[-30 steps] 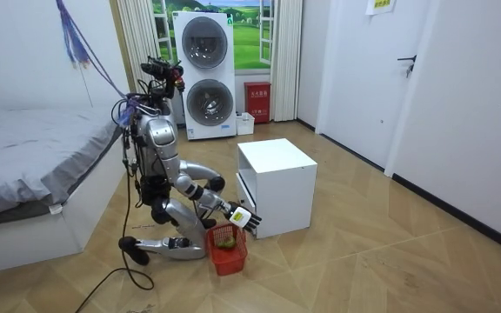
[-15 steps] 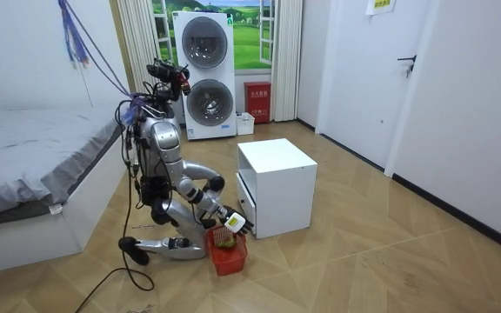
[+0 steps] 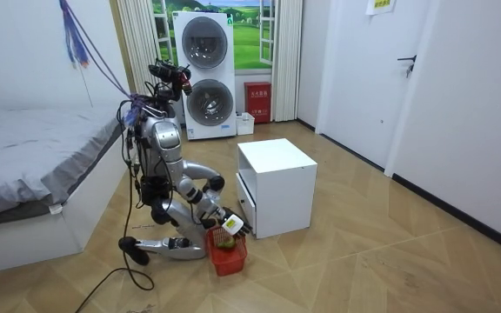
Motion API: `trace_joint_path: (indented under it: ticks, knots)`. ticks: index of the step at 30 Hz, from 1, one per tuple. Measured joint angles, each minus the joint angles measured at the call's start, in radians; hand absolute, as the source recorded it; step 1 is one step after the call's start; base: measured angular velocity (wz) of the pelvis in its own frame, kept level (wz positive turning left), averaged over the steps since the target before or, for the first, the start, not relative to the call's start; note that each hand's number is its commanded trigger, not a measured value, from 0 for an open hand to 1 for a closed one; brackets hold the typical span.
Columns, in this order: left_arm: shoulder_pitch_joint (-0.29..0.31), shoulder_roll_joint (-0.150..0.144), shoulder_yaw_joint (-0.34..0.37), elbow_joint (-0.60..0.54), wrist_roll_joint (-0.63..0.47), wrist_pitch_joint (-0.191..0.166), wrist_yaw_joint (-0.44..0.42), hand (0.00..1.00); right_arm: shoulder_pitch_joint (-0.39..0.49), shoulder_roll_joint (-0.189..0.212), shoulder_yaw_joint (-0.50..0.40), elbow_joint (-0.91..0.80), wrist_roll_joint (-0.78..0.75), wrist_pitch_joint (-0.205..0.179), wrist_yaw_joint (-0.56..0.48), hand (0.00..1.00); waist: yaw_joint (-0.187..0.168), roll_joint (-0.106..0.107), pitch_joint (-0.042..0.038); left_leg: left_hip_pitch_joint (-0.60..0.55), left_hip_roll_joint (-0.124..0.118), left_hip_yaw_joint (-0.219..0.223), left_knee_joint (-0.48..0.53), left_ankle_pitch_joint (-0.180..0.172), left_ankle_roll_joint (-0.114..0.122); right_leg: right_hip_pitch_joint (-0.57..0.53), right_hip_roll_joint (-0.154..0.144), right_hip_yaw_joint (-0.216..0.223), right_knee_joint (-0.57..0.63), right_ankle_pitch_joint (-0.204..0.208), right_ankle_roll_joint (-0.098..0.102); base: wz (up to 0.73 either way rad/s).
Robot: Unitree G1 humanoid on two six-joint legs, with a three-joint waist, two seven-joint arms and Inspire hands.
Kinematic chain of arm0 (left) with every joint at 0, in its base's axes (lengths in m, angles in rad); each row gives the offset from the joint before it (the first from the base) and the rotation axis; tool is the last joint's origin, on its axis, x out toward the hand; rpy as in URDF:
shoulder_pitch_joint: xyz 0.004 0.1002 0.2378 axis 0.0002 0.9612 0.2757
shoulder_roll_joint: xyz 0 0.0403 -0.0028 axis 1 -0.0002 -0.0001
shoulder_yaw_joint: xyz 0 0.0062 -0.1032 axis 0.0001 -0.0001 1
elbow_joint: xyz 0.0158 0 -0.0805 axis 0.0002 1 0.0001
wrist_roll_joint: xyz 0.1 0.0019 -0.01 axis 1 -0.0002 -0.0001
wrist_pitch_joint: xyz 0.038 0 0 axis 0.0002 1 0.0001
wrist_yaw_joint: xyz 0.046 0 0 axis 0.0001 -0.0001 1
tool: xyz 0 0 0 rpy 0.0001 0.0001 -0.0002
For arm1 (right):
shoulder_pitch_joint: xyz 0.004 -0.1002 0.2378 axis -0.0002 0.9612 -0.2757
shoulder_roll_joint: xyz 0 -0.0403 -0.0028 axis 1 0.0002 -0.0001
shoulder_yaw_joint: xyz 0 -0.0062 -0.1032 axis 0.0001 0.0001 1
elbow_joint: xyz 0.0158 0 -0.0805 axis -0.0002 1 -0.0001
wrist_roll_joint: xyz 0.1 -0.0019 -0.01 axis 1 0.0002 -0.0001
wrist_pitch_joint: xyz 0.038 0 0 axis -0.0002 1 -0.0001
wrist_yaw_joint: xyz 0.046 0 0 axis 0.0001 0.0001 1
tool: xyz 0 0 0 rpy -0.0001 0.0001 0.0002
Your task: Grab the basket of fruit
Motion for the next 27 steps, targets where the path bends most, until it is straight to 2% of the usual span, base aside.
trace_joint_path:
  ticks: [9, 13, 14, 15, 27]
  knots:
    - [0.001, -0.002, 0.000, -0.010, 0.001, 0.012, 0.003, 0.00, 0.012, 0.010, 0.007, 0.041, 0.022, 0.012, -0.008, 0.00, -0.002, -0.002, -0.0002, -0.005, -0.001, 0.000, 0.005, -0.002, 0.006, 0.000, 0.000, 0.000, 0.000, 0.000, 0.000, 0.00]
    - [-0.010, -0.019, 0.001, -0.012, 0.002, 0.020, 0.004, 0.00, 0.013, 0.022, 0.009, 0.108, 0.023, 0.019, -0.008, 0.00, -0.001, -0.006, 0.0008, -0.011, -0.003, -0.001, 0.011, -0.002, 0.012, 0.001, 0.000, -0.006, 0.001, 0.000, 0.000, 0.01]
    - [-0.011, -0.022, 0.001, -0.012, 0.001, 0.020, 0.004, 0.00, 0.013, 0.022, 0.009, 0.116, 0.023, 0.024, -0.008, 0.63, -0.001, -0.007, 0.0011, -0.011, -0.003, -0.002, 0.012, -0.002, 0.013, 0.001, 0.000, -0.006, 0.002, 0.000, 0.000, 0.00]
    - [-0.013, -0.028, 0.001, -0.012, 0.001, 0.020, 0.004, 0.00, 0.013, 0.023, 0.009, 0.137, 0.023, 0.026, -0.008, 1.00, -0.001, -0.009, 0.0017, -0.012, -0.003, -0.002, 0.014, -0.002, 0.015, 0.001, 0.000, -0.006, 0.002, 0.000, 0.000, 0.00]
    - [-0.053, -0.042, 0.002, 0.019, 0.001, 0.021, 0.015, 0.00, 0.014, 0.055, 0.007, 0.182, 0.020, 0.034, -0.021, 1.00, 0.000, -0.021, 0.0038, -0.015, -0.003, -0.005, 0.023, -0.004, 0.023, 0.006, 0.003, -0.012, 0.003, 0.000, 0.000, 0.00]
